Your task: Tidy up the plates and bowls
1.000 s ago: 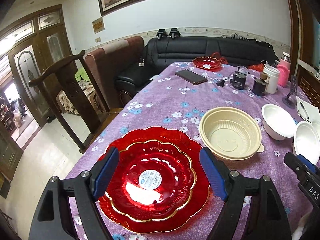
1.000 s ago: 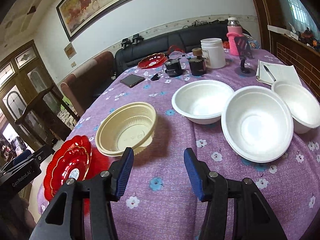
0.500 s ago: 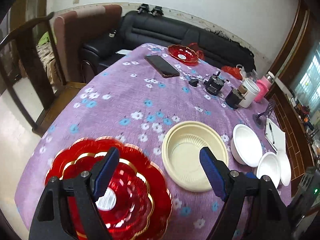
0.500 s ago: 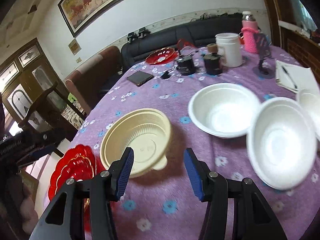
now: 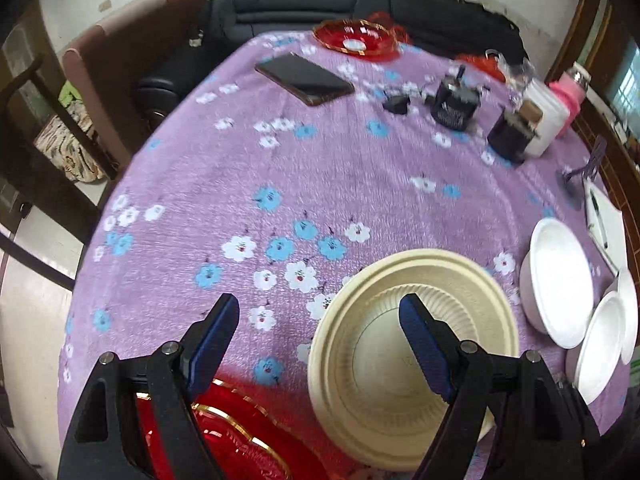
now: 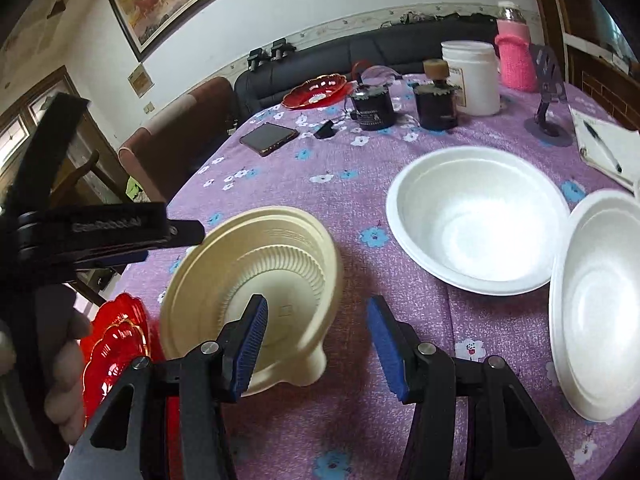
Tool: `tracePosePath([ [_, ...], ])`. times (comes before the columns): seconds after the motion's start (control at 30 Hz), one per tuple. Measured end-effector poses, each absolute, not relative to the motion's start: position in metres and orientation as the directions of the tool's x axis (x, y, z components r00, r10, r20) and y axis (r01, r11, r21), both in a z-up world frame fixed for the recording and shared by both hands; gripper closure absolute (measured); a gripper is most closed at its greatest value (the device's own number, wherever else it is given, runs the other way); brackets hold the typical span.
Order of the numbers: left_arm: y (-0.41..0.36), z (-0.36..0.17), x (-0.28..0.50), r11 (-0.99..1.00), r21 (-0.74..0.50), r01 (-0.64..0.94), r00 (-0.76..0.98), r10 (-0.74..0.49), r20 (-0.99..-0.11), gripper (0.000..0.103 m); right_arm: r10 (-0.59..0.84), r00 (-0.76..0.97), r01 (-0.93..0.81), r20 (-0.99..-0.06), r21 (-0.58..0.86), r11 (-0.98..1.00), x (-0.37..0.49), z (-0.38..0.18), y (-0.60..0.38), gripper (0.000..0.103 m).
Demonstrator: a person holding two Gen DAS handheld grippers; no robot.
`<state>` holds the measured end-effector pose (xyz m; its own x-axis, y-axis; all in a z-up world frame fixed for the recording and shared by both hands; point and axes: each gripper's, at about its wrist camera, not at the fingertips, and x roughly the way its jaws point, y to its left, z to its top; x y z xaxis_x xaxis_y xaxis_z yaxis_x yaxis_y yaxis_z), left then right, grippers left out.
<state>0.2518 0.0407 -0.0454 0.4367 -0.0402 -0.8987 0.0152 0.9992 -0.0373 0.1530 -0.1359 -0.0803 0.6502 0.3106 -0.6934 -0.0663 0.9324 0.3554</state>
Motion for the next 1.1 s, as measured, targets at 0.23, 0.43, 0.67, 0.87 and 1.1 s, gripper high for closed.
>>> tracePosePath([
  [0.23, 0.030, -0.068, 0.264, 0.999, 0.002, 0.038, 0.386, -0.013, -0.922, 0.021, 0.382, 0.596, -0.085, -0.706, 0.417, 0.905, 0.161, -0.096, -0.137, 0.046],
  [0.43, 0.015, -0.081, 0.270, 0.996, 0.037, 0.084, 0.349, 0.006, -0.937, 0.022, 0.393, 0.592, -0.089, -0.704, 0.427, 0.900, 0.162, -0.098, -0.137, 0.046],
  [0.67, -0.002, -0.088, 0.269, 0.988, 0.068, 0.136, 0.317, 0.021, -0.948, 0.045, 0.405, 0.586, -0.088, -0.702, 0.442, 0.893, 0.163, -0.101, -0.138, 0.046],
  [0.87, -0.008, -0.084, 0.261, 0.989, 0.073, 0.127, 0.319, 0.029, -0.947, 0.067, 0.421, 0.578, -0.077, -0.699, 0.466, 0.881, 0.163, -0.104, -0.142, 0.051],
  [1.1, -0.023, -0.071, 0.241, 0.986, 0.137, 0.099, 0.400, 0.086, -0.913, 0.068, 0.392, 0.585, -0.041, -0.710, 0.457, 0.888, 0.162, -0.105, -0.149, 0.071],
])
